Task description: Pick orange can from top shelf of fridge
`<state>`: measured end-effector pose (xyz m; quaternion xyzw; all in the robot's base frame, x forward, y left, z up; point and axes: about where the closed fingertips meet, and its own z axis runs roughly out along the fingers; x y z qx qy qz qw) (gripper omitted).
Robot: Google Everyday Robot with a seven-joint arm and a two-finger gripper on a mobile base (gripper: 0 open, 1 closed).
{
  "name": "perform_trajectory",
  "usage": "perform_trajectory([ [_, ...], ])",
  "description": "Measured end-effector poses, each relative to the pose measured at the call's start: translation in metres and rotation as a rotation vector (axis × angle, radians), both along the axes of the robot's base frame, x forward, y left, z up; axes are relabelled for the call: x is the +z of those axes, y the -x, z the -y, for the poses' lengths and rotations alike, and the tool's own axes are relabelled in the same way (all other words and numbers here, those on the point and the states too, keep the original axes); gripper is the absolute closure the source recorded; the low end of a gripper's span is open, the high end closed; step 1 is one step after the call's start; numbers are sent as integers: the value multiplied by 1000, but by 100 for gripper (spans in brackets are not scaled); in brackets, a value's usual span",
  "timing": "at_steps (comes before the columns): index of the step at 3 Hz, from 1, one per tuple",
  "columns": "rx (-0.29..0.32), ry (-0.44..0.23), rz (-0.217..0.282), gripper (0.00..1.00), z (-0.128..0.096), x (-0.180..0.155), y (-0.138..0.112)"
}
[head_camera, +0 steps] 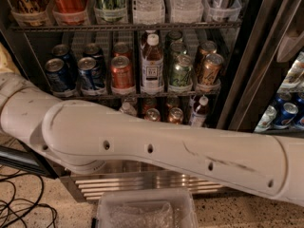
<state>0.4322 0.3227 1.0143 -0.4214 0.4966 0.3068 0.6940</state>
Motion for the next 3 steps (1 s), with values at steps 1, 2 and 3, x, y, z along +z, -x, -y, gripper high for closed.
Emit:
perform_trajectory([
  [1,-130,-52,115,0,-5,8,-47],
  [2,-289,-28,181,0,2,0,-77],
  [3,-428,7,115,0,18,-14,-87],
])
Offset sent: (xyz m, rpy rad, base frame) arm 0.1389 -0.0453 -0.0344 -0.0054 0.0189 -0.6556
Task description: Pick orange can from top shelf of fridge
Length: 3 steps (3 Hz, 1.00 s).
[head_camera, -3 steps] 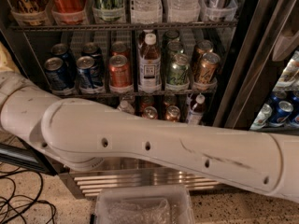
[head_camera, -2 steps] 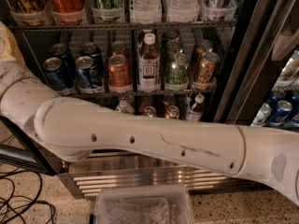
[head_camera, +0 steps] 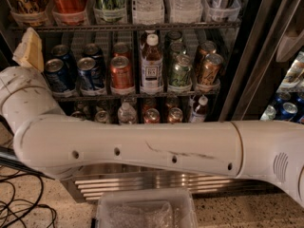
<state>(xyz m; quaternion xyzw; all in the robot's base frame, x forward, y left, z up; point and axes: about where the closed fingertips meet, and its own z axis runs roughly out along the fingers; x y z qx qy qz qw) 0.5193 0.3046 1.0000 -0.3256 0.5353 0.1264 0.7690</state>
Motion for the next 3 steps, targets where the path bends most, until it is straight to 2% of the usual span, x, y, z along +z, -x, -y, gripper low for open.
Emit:
perform_trajectory([
  [1,-139,-66,-126,0,33,-19,-15],
  [2,-197,-80,-133,0,47,-19,-23],
  [3,-197,-80,-133,0,47,-19,-23],
])
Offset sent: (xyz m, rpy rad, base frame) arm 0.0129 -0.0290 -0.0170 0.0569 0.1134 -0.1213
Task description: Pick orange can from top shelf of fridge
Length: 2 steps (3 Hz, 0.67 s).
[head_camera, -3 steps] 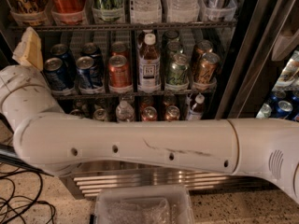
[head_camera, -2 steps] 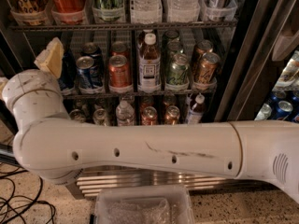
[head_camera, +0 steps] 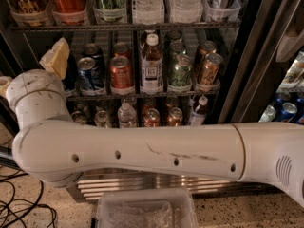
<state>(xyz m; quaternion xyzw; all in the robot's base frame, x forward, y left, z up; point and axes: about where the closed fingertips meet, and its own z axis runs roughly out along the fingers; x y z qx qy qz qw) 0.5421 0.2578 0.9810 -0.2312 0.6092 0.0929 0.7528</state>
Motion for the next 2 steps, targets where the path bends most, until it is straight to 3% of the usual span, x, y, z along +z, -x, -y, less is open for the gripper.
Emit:
perform_trajectory([
  [1,-47,-4,37,0,-4,-6,-6],
  [2,-159,-8,147,0,-12,-8,-24],
])
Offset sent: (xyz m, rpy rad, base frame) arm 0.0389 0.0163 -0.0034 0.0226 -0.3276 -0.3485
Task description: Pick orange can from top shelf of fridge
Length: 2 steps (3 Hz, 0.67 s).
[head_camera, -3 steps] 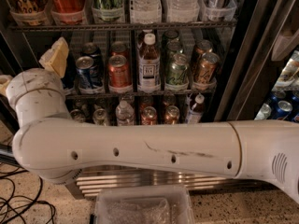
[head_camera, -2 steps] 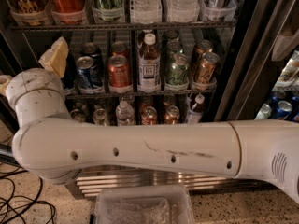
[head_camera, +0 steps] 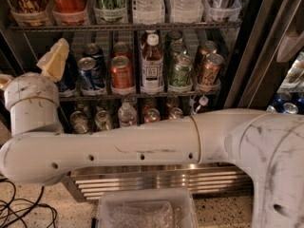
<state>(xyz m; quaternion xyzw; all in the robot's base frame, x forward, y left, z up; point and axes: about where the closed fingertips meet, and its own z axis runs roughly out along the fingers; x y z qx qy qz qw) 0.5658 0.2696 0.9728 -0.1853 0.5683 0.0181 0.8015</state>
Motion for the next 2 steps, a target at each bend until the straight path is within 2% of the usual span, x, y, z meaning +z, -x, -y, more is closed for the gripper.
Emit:
perform_trajectory([
  [1,-63,-6,68,14,1,6,-6],
  [2,-120,-13,147,13,0,18,-1],
])
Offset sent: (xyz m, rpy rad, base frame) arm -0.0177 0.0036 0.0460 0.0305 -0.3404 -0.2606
